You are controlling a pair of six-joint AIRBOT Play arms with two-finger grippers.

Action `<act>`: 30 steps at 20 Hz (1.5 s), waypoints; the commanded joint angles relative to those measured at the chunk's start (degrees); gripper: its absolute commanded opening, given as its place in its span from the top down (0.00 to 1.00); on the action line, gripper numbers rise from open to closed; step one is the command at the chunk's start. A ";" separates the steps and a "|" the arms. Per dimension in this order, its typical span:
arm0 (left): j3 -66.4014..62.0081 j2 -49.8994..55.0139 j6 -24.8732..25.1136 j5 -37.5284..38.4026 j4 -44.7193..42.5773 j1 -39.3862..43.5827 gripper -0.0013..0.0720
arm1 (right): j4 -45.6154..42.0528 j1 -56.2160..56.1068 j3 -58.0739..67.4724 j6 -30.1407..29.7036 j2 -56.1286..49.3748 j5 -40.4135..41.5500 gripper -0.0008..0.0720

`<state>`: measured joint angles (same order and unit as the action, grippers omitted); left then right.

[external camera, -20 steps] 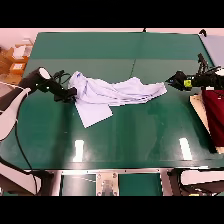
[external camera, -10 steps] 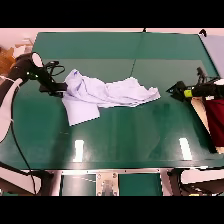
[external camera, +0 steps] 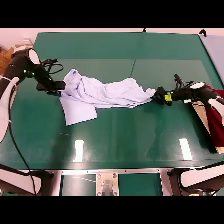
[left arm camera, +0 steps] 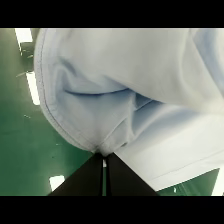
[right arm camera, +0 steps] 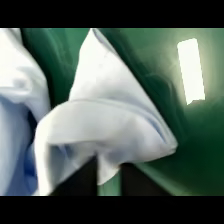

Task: Fold the shirts.

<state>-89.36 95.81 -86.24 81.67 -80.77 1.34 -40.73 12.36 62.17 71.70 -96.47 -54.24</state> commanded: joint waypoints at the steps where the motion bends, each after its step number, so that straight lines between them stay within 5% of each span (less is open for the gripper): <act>1: -0.11 -0.09 1.14 0.07 0.15 -0.04 0.94 | 1.51 -1.31 1.18 -0.44 -0.09 1.92 0.97; 9: -24.35 -14.40 1.42 -2.29 1.51 -0.02 0.94 | 1.75 0.72 26.71 1.25 18.47 -11.82 0.97; 16: -32.04 -44.89 5.46 -27.85 6.14 -0.04 0.94 | 1.66 12.02 52.22 3.30 38.16 -10.47 0.97; 19: -32.04 -51.76 7.32 -31.61 6.03 -0.04 0.94 | 1.51 17.00 53.40 3.23 44.78 -6.16 0.97; 24: -29.11 -51.71 7.21 -25.33 5.20 -0.04 0.94 | 1.33 18.08 52.35 2.89 46.86 -5.86 0.97; 30: -14.51 -43.23 7.82 -24.35 8.46 -0.04 0.94 | 3.45 13.77 33.18 1.22 43.08 -6.47 0.97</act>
<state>-109.78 48.53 -79.05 56.77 -74.39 1.37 -38.04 28.64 103.96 74.37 -51.66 -60.66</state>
